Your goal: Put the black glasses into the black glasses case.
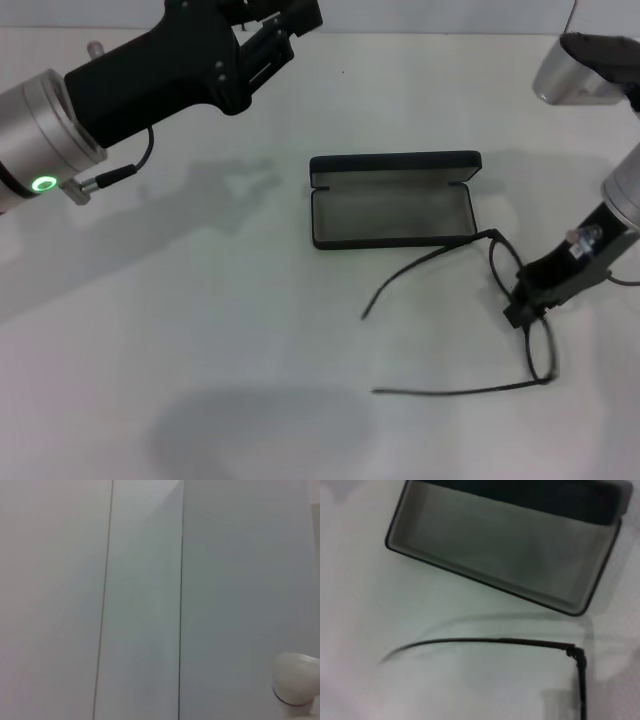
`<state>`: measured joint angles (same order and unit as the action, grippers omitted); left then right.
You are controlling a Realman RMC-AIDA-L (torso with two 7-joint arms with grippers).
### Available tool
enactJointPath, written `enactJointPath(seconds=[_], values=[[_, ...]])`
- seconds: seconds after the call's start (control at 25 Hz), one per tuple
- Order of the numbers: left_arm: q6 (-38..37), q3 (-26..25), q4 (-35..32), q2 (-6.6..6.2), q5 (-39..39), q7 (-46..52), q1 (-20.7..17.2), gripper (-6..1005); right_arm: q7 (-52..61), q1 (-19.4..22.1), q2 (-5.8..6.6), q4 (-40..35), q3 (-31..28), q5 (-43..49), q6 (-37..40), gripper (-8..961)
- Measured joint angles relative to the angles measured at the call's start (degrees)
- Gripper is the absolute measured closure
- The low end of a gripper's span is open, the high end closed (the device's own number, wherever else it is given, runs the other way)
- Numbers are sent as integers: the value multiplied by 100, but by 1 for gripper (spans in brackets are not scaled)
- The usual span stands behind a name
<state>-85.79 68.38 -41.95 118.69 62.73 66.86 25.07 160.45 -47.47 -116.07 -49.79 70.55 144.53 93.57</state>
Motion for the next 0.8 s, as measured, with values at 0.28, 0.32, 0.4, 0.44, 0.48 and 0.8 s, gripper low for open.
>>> enactJointPath(seconds=[0.28,0.32,0.4,0.44,0.48,0.8], values=[[0,-89,3,43,-4,70,-12,785,-203,909,17,-1190,138,-175,38,775],[0,-89,3,43,-4,70,-12,785,-267,1071,23,-1377,132,-244,57,787],[1,-89,36,72,-6,140,-19,786,-514,1497,34,-1901,112,-521,96,812],[0,-85,47,78,-6,189,-21,787,-623,1671,34,-2098,111,-655,105,824],[-18,-74,55,82,-6,245,-23,787,-843,1974,37,-2451,106,-873,110,825],[-943,-39,362,88,69,527,12,792,-3906,3627,35,-3203,-245,-3156,-519,833]])
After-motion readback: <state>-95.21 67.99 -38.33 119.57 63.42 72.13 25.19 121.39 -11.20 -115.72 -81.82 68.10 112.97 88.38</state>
